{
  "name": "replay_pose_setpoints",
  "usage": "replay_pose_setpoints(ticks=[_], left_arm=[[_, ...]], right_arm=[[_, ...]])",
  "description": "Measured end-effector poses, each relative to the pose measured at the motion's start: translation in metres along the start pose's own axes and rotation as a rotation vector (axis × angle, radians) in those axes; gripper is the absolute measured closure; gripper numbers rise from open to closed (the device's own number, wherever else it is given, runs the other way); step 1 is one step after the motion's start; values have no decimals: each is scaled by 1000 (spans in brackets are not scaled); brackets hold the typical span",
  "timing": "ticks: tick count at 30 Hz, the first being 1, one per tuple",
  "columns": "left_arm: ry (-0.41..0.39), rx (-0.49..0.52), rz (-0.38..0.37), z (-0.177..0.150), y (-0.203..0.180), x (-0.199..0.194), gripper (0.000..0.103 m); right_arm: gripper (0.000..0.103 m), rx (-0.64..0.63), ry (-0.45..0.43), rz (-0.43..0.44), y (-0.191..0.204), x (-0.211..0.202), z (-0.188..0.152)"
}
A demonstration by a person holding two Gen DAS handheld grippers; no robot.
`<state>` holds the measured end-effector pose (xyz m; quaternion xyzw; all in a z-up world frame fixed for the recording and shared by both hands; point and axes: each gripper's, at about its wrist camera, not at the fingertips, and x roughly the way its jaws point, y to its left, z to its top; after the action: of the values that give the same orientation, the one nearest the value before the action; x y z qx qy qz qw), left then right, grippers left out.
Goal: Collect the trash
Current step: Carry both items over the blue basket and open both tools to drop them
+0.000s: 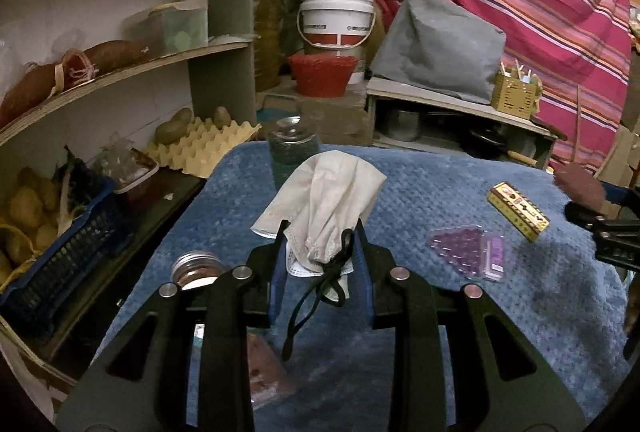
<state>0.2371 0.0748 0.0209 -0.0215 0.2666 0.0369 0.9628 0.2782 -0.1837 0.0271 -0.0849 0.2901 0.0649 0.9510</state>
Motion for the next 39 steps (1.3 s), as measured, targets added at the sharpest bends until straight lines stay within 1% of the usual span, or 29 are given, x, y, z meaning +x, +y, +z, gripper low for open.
replay_pose_setpoints(ticks=[5, 8, 12, 16, 19, 22, 24, 26, 30, 33, 35, 36, 38, 39], left_arm=[[-12, 33, -8, -1, -17, -8, 75], [-16, 51, -10, -3, -27, -11, 75], [-25, 71, -12, -6, -41, -14, 75], [-25, 80, -34, -7, -54, -15, 75], [-18, 99, -51, -12, -69, -13, 75], [-12, 131, -57, -17, -88, -10, 75], [-14, 137, -72, -21, -100, -11, 75], [-10, 126, -109, -24, -115, -11, 75], [1, 123, -181, -28, -148, -14, 75], [-8, 171, -230, -35, -189, -24, 75], [-20, 214, -281, -43, -225, -37, 75], [-23, 228, -304, -46, -237, -42, 74], [-36, 282, -358, -59, -277, -56, 74], [-41, 303, -371, -63, -290, -60, 74]], right_arm=[[20, 46, -9, -39, -28, -27, -23], [20, 75, -2, -61, -42, -39, -45], [20, 105, -1, -111, -58, -54, -74], [20, 154, -19, -172, -75, -72, -97], [20, 183, -31, -184, -84, -82, -109], [20, 177, -40, -206, -93, -89, -112], [20, 205, -56, -201, -102, -95, -114], [20, 222, -67, -207, -110, -101, -118], [20, 238, -87, -248, -132, -118, -125], [20, 252, -98, -298, -157, -136, -132], [20, 267, -98, -334, -175, -148, -138], [20, 287, -100, -354, -189, -156, -143], [20, 340, -99, -390, -216, -169, -154], [20, 360, -95, -401, -227, -173, -158]])
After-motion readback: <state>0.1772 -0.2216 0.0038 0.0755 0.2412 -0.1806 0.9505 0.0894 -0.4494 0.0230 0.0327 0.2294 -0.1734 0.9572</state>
